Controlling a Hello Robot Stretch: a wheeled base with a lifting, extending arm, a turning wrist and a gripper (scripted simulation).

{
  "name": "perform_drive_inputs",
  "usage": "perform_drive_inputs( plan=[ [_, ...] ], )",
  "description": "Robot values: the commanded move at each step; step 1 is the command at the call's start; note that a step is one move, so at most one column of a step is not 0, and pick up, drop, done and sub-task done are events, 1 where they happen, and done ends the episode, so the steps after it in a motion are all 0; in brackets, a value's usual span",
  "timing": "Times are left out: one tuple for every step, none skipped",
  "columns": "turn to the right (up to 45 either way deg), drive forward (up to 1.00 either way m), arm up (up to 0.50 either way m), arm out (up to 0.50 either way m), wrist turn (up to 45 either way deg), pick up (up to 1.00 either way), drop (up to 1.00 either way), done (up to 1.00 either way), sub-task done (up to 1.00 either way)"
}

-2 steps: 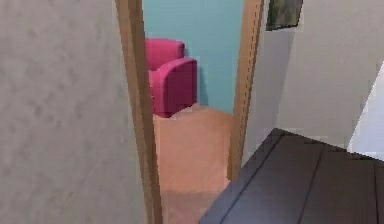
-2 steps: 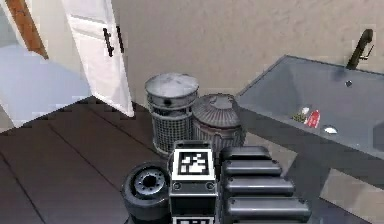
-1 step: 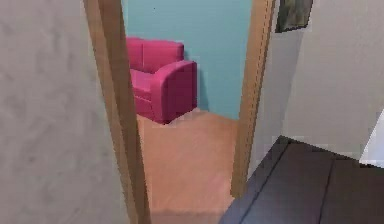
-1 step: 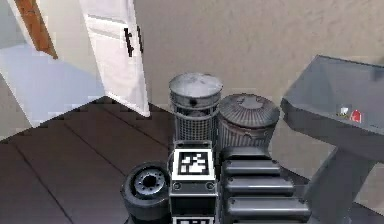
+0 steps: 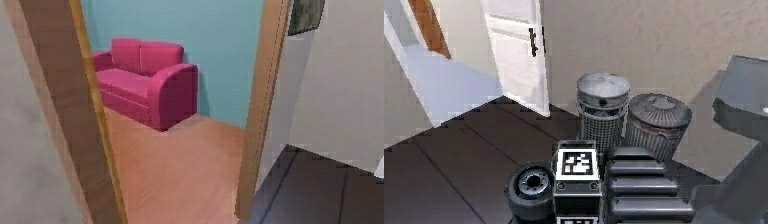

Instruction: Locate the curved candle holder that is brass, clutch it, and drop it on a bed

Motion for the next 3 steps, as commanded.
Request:
perform_drive_inputs(
  plan=[
    [45.0,0.0,0.0,0.0,0.0,0.0,0.0,0.0,0.0],
    [45.0,0.0,0.0,0.0,0.0,0.0,0.0,0.0,0.0],
    [33.0,0.0,0.0,0.0,0.0,0.0,0.0,0.0,0.0]
  ],
)
